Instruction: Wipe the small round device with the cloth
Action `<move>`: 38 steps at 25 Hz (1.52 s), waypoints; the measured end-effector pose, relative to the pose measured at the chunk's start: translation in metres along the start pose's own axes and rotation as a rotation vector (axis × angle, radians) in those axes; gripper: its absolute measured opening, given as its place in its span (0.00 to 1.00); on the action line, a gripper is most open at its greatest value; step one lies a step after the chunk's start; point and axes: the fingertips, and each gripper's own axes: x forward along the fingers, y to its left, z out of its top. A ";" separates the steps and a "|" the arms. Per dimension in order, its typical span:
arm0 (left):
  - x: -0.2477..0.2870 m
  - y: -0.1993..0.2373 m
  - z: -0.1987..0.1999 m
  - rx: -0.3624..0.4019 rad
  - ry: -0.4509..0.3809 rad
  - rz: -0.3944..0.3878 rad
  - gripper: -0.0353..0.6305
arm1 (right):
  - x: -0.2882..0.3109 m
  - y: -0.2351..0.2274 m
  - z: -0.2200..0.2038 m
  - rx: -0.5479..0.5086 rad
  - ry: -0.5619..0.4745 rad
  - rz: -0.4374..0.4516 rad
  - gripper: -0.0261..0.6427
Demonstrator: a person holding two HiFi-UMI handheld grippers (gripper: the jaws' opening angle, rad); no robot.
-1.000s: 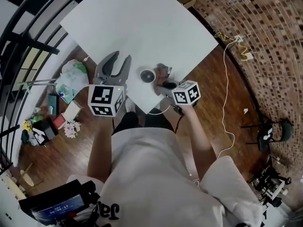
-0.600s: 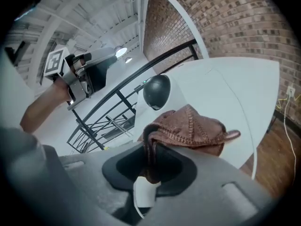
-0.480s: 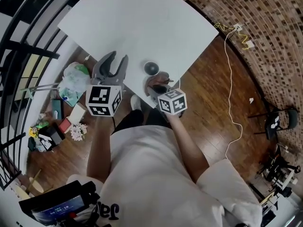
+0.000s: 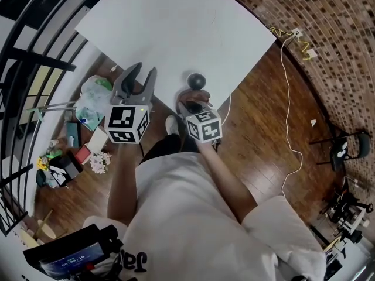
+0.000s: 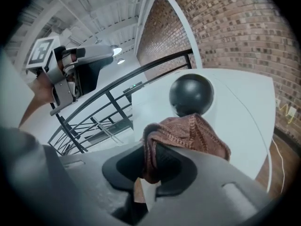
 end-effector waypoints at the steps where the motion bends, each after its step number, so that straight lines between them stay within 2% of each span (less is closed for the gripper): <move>1: -0.002 0.003 -0.001 -0.001 0.000 0.001 0.31 | 0.001 0.006 0.005 -0.015 -0.019 -0.009 0.11; 5: -0.006 0.008 -0.002 -0.004 -0.004 0.017 0.31 | 0.007 0.028 0.025 -0.082 -0.080 0.002 0.11; 11: -0.014 0.024 -0.004 -0.014 -0.008 0.046 0.31 | 0.042 0.054 0.043 -0.143 -0.055 0.076 0.11; 13: -0.016 0.027 -0.004 -0.018 -0.009 0.056 0.31 | 0.042 0.068 0.048 -0.183 -0.055 0.117 0.11; 15: -0.015 0.028 -0.003 -0.022 -0.013 0.060 0.31 | 0.037 0.071 0.048 -0.222 -0.052 0.122 0.11; 18: -0.012 0.027 0.000 -0.027 -0.018 0.057 0.31 | 0.026 0.045 0.035 -0.216 -0.032 0.051 0.11; 24: -0.005 0.019 -0.001 -0.029 -0.012 0.035 0.31 | -0.016 -0.024 0.006 -0.064 -0.051 -0.121 0.11; 38: 0.016 -0.002 0.000 -0.022 -0.002 0.002 0.31 | -0.081 -0.134 0.013 0.044 -0.127 -0.316 0.11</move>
